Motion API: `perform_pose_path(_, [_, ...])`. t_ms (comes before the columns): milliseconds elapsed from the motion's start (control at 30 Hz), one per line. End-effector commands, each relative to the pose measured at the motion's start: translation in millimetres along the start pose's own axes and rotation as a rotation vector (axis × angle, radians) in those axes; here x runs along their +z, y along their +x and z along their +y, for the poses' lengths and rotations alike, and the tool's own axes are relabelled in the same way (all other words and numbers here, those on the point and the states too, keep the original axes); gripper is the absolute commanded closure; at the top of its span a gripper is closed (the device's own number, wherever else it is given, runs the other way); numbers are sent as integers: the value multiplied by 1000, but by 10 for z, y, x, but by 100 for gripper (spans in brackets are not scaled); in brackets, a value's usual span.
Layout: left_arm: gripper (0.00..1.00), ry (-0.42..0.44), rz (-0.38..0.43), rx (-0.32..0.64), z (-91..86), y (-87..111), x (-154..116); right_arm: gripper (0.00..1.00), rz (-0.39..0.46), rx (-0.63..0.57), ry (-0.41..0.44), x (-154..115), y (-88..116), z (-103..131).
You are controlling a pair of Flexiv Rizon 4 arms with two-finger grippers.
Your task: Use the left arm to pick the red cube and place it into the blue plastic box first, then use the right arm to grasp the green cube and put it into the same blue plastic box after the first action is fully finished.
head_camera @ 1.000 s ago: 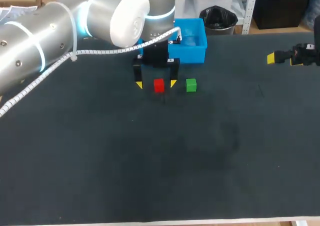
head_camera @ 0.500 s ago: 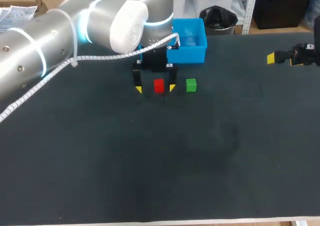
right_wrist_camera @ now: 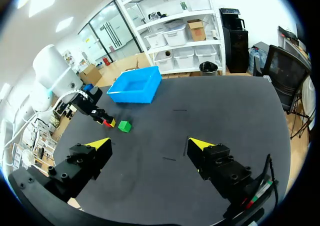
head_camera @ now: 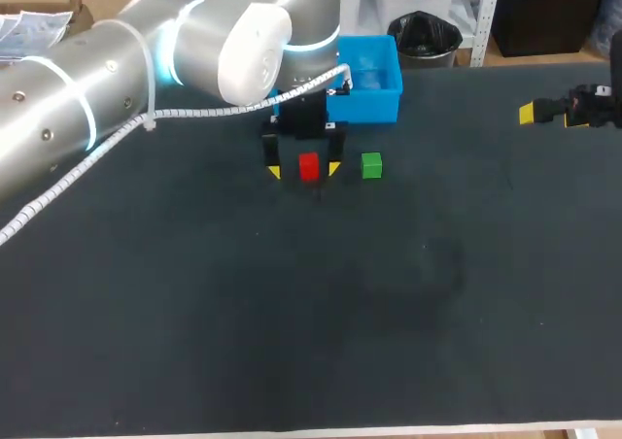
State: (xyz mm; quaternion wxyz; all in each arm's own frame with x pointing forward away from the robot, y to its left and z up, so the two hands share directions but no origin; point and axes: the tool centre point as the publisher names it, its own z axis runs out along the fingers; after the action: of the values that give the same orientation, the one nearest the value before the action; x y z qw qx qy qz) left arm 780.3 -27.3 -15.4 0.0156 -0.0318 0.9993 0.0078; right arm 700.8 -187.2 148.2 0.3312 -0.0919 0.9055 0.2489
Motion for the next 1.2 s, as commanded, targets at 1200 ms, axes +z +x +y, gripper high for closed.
perform_pose_path(1200, [100,6,-127,99,-105,-134,-1227,0,1,2,8,-8,-1,19])
